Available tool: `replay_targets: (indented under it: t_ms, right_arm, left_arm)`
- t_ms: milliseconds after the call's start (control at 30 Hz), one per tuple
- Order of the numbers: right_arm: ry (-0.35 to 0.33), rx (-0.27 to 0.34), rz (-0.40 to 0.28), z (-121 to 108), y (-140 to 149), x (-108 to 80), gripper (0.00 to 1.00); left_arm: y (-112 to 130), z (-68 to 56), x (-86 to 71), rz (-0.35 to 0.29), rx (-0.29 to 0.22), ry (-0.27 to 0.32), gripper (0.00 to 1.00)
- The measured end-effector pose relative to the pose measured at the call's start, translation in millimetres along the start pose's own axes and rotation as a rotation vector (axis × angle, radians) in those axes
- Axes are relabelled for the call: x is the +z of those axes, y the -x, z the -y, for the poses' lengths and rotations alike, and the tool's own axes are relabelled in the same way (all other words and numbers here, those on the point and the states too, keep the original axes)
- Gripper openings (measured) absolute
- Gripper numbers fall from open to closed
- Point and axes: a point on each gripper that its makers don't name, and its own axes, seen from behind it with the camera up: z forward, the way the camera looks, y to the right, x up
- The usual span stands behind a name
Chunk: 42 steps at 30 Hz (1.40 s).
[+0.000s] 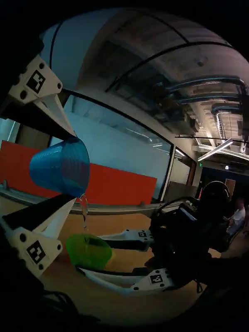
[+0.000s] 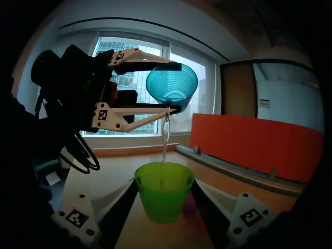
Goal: Pour water
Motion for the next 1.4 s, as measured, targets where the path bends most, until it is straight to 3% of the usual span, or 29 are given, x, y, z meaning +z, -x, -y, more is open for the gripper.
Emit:
replay_targets:
  t_ms: [500,900,1400]
  right_arm:
    - [0.000,-0.003,-0.006,-0.2,-4.1,0.3,0.90]
    - [-0.002,-0.005,-0.009,-0.9,-5.7,2.9,0.90]
    - [-0.003,-0.007,-0.008,-0.7,-5.1,4.0,0.90]
  left_arm:
    - [-2.4,4.7,-1.5,-0.005,0.056,-0.002,0.87]
    - [0.5,-1.4,2.3,-0.008,0.089,0.003,0.87]
    - [-3.7,13.3,1.9,-0.022,0.150,-0.023,0.87]
